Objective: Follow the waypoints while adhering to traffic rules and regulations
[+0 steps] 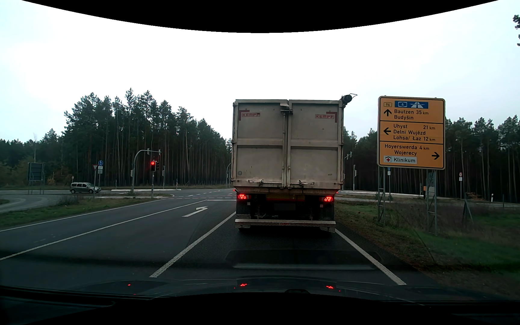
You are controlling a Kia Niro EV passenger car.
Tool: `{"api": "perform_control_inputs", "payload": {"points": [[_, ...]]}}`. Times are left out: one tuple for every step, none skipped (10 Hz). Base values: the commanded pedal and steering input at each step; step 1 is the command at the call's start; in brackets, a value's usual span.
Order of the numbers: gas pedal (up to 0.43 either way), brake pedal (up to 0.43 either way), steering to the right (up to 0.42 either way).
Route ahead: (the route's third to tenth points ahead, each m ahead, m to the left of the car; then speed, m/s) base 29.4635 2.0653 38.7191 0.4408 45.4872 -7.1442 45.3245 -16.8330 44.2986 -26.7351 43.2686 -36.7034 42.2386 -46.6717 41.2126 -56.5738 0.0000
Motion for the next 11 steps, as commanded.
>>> {"api": "perform_control_inputs", "payload": {"points": [[0.000, 0.354, -0.002], [0.000, 0.354, -0.002], [0.000, 0.354, -0.002], [0.000, 0.354, -0.001], [0.000, 0.354, -0.002], [0.000, 0.354, -0.002], [0.000, 0.354, -0.002], [0.000, 0.354, -0.002], [0.000, 0.354, -0.002], [0.000, 0.354, -0.002], [0.000, 0.354, -0.002]]}}
